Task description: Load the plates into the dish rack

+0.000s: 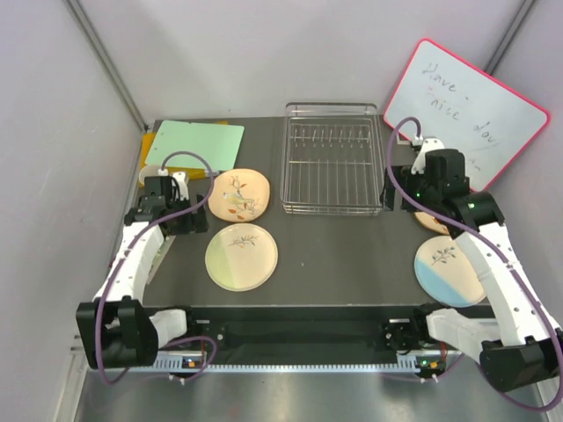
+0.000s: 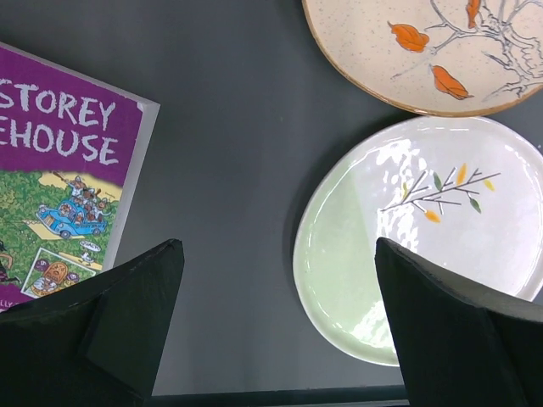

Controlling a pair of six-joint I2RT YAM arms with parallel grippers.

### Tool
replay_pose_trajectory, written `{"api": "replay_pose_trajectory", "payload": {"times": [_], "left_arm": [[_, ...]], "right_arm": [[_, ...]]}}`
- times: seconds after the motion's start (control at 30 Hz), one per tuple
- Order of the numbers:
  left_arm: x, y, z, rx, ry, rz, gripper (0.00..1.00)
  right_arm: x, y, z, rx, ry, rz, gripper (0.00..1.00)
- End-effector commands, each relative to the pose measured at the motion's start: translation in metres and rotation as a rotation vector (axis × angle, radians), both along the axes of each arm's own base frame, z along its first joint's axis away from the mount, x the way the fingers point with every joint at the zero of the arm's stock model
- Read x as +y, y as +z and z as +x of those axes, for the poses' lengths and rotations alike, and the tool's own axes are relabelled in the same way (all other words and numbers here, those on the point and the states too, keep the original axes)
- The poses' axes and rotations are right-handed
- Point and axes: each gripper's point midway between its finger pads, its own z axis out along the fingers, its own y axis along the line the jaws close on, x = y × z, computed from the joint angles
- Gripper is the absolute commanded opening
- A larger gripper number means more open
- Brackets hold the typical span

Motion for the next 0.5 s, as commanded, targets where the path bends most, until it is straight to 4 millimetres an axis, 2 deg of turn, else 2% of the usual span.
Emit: {"api": "replay_pose_trajectory", "payload": {"times": [0.0, 0.03, 0.13, 0.2, 0.3, 0.33, 0.37, 0.47], "left_arm": [[0.002, -0.001, 0.012, 0.025, 0.021, -0.007, 0.99], [-0.002, -0.01, 0.012, 0.06, 0.056, -0.046, 0.99], [-0.009, -0.016, 0.02, 0.071, 0.095, -0.114, 0.99], [-0.003, -0.02, 0.015, 0.116, 0.14, -0.095, 0.99], [0.012, -0.029, 0.011, 0.14, 0.24, -0.061, 0.97], [0.006, -0.028, 0.011, 0.133, 0.279, -0.118, 0.9], [-0.001, -0.031, 0.009, 0.144, 0.288, -0.162, 0.88], [-0.028, -0.042, -0.005, 0.229, 0.317, -0.322, 0.85]], "right_arm": [[0.018, -0.008, 0.003, -0.027, 0.084, 0.05, 1.0], [0.034, -0.011, 0.001, -0.03, 0.172, 0.098, 1.0], [0.062, -0.01, -0.002, -0.065, 0.316, 0.193, 1.0], [0.071, -0.021, 0.003, -0.008, 0.316, 0.239, 1.0], [0.071, -0.035, 0.013, 0.038, 0.277, 0.242, 1.0], [0.072, -0.036, 0.015, 0.031, 0.28, 0.245, 1.0], [0.075, -0.038, 0.016, 0.045, 0.283, 0.255, 1.0], [0.084, -0.04, 0.014, 0.069, 0.323, 0.29, 1.0]]}}
